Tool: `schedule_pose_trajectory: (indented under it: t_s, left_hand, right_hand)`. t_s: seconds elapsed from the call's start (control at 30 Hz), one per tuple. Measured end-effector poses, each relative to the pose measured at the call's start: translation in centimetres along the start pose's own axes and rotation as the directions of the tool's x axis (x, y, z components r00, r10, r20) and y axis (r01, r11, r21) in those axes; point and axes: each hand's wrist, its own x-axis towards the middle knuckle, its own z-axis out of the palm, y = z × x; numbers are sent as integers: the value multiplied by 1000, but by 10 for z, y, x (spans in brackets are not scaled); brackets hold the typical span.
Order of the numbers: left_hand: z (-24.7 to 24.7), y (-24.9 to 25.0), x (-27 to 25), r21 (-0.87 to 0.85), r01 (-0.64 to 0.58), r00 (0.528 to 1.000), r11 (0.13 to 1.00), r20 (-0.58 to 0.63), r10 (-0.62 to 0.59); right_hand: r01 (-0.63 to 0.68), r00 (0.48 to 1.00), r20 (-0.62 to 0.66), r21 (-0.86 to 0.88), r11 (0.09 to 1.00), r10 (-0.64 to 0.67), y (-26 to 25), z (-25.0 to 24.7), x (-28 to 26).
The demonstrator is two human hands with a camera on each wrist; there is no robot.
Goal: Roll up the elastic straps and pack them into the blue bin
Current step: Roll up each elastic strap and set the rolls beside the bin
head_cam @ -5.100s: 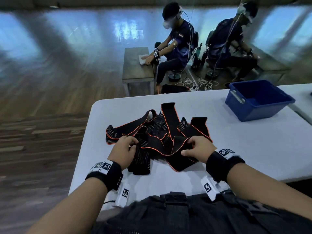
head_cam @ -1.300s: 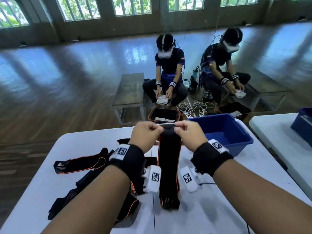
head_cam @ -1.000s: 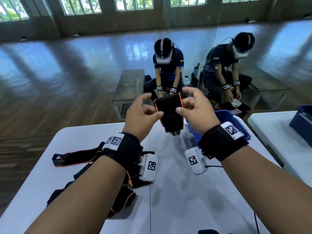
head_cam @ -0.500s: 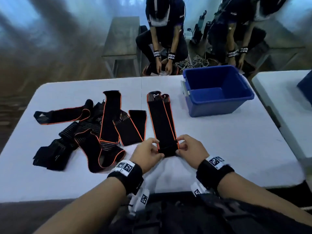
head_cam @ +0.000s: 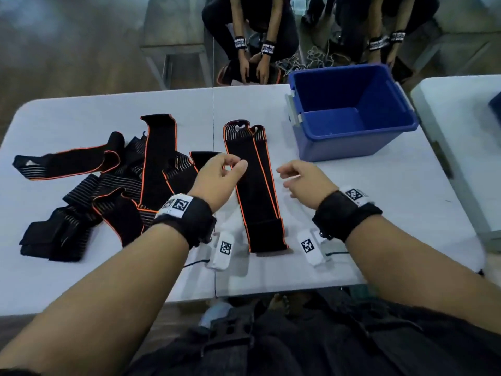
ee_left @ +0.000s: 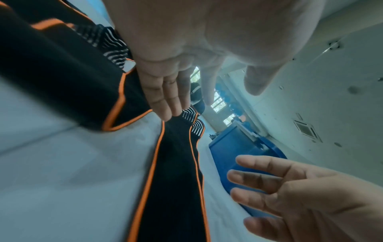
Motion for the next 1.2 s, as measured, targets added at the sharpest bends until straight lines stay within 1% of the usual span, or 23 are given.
schedule_pose_trajectory:
  t_s: [0.07, 0.13, 0.2, 0.27, 0.33, 0.43, 0.57, 0.63, 0.7, 0.77, 0.83, 0.9, 0.93, 1.0, 1.1, 1.2]
  left_hand:
    - [9, 11, 28, 5, 35, 999, 999, -37, -35]
    - [17, 18, 51, 84, 78, 995, 993, -74, -72]
    - [21, 19, 66, 171, 155, 983, 973, -119, -136]
    - [21, 15, 74, 189, 230, 965, 955, -167, -200]
    - [22, 8, 78, 147, 242, 959, 959, -189, -213]
    - [21, 2, 81, 57, 211, 961, 976, -197, -196]
    - [24, -2, 85, -119, 212, 967, 970, -120, -226]
    - [24, -4, 82, -154, 219, 968, 964, -92, -234]
    - [23, -6, 79, -160, 214, 969, 964, -94, -230]
    - [19, -6, 74, -179, 212, 968, 961, -95, -231]
    - [14, -6, 60, -172, 211, 971, 962, -78, -226]
    - [10, -9, 38, -116, 198, 978, 973, -46, -204]
    - [8, -13, 22, -68, 200, 979, 977, -29, -202]
    - [5, -22, -7, 1, 207, 978, 978, 21, -207]
    - [3, -35, -44, 70, 273, 957, 960, 84, -278]
    - [6, -37, -65, 0, 314, 943, 949, 117, -312]
  right_hand:
    - [-30, 999, -16, -22, 999, 30, -10, 5, 25]
    - [-72, 997, -17, -27, 997, 72, -18, 12, 47]
    - [-112, 994, -20, -28, 993, 112, -18, 17, 63]
    - [-138, 990, -43, -12, 990, 138, -14, 19, 72]
    - [-153, 987, -54, 24, 988, 154, -12, 21, 75]
    - [-173, 983, -49, 99, 980, 179, -11, 23, 82]
    - [-179, 982, -32, 162, 970, 187, -12, 23, 85]
    - [-172, 984, -24, 183, 968, 179, -14, 23, 83]
    - [-163, 985, -19, 197, 967, 170, -16, 21, 78]
    - [-152, 988, -4, 194, 969, 156, -18, 19, 72]
    - [-138, 990, 13, 147, 979, 138, -17, 15, 61]
    - [-107, 994, 20, 71, 992, 105, -12, 10, 48]
    - [-104, 994, 36, 65, 992, 102, -7, 10, 36]
    - [-125, 989, 83, 83, 989, 118, 0, 4, 13]
    - [-194, 973, 146, 101, 976, 179, 16, -3, -23]
    - [-245, 957, 186, 120, 962, 220, 33, 1, -46]
